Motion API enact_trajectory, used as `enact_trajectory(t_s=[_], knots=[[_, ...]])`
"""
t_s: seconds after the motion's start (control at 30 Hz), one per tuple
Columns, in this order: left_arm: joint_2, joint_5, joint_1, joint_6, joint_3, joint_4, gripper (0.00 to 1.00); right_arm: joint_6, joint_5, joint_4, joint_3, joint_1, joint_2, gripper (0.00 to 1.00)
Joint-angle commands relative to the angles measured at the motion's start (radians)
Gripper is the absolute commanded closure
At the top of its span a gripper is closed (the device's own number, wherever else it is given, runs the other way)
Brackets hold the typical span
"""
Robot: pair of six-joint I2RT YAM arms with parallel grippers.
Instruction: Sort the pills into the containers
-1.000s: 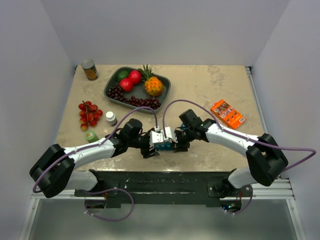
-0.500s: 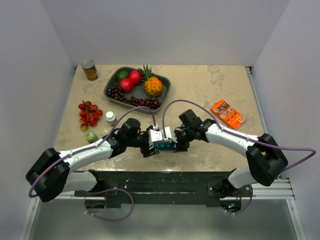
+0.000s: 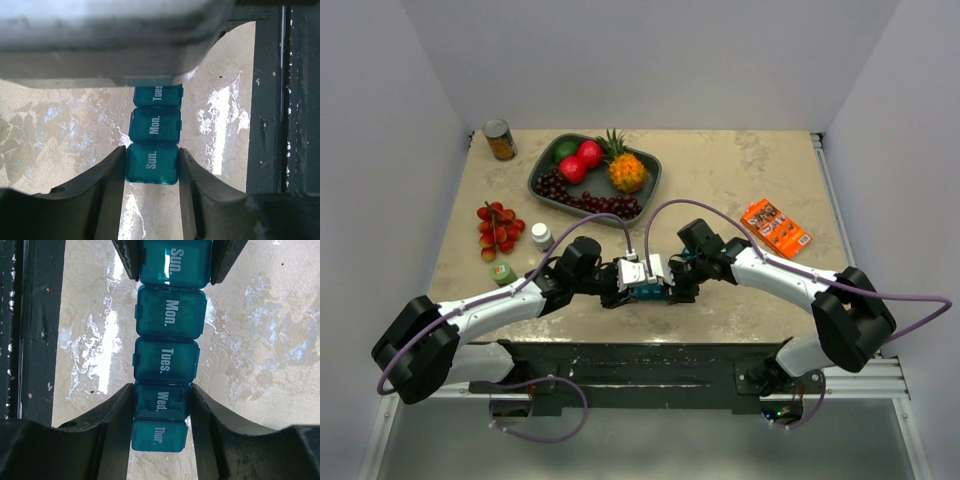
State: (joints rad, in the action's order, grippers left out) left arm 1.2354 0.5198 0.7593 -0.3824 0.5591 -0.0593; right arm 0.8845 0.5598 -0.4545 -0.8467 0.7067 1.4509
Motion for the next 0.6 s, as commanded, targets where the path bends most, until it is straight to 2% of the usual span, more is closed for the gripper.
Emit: enact_trajectory(t_s=[0.0,0.33,0.57], knots=[[0.004,0.003,0.0,0.02,0.055,-0.025,0.75,0.008,-0.009,0.031,-0.011,0.016,-0.003,0.77],[0.065,0.158,-0.101,0.16,0.139,0.024,0.8,0.011,-0.028,0.045,0.001,0.019,-0.014,0.78],[0.105,0.226,-0.127,0.198,0.157,0.055,0.76,0.01,-0.037,0.051,0.003,0.022,-0.011,0.78]])
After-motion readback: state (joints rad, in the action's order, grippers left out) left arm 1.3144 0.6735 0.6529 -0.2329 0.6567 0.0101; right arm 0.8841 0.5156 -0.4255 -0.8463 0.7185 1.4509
